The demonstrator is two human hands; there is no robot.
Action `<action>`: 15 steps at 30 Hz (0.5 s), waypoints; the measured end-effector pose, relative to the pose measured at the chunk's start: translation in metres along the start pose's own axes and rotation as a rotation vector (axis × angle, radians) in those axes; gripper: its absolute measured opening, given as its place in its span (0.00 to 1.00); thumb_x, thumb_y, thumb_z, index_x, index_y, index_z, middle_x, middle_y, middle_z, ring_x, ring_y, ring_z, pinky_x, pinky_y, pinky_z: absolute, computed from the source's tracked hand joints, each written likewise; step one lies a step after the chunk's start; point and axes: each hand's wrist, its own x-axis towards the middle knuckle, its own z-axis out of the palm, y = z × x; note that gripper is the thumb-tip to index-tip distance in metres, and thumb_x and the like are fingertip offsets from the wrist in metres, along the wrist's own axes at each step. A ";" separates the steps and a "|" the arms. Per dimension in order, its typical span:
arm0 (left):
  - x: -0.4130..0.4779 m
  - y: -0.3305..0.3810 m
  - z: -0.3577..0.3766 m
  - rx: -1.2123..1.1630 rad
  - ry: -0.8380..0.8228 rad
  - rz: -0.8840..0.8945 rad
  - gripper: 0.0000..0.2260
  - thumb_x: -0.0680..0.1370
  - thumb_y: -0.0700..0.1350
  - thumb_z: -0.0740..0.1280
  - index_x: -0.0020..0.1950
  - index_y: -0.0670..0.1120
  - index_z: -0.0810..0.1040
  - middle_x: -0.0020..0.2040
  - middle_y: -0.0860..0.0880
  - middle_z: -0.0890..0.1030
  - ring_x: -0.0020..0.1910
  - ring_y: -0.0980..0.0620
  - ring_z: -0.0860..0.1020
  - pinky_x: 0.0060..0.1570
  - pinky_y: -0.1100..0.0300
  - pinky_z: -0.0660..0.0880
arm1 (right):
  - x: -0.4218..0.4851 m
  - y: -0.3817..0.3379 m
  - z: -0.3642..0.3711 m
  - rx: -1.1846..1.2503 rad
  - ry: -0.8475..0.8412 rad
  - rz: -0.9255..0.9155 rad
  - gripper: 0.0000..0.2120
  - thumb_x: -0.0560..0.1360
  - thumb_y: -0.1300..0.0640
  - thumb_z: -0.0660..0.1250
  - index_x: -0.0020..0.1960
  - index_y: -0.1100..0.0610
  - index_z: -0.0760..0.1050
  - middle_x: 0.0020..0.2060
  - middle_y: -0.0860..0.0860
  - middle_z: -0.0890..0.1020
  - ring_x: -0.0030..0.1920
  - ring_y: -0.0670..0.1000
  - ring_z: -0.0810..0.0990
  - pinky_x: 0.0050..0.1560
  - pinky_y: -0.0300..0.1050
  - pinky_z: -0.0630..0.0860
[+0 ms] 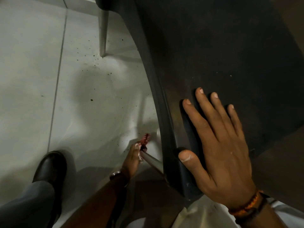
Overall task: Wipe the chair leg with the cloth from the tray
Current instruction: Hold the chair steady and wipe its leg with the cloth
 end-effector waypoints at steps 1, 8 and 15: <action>0.015 -0.004 -0.002 -0.003 0.009 -0.023 0.17 0.88 0.48 0.49 0.65 0.42 0.73 0.42 0.37 0.77 0.39 0.44 0.73 0.35 0.57 0.71 | 0.001 0.000 0.001 0.001 0.003 -0.002 0.37 0.83 0.30 0.42 0.86 0.49 0.57 0.87 0.51 0.57 0.87 0.55 0.52 0.84 0.66 0.50; 0.022 -0.004 0.011 -0.038 0.101 -0.106 0.22 0.87 0.52 0.50 0.70 0.39 0.72 0.51 0.34 0.80 0.46 0.38 0.78 0.40 0.52 0.78 | 0.000 0.002 0.001 -0.008 -0.020 0.008 0.37 0.83 0.29 0.41 0.86 0.47 0.55 0.87 0.51 0.56 0.87 0.55 0.51 0.83 0.67 0.50; -0.130 0.072 0.060 -0.306 0.070 0.112 0.21 0.86 0.57 0.55 0.78 0.55 0.66 0.74 0.51 0.75 0.75 0.48 0.73 0.72 0.48 0.71 | 0.001 0.003 0.000 -0.010 -0.025 0.014 0.37 0.83 0.30 0.42 0.86 0.48 0.56 0.87 0.52 0.57 0.87 0.56 0.52 0.82 0.70 0.52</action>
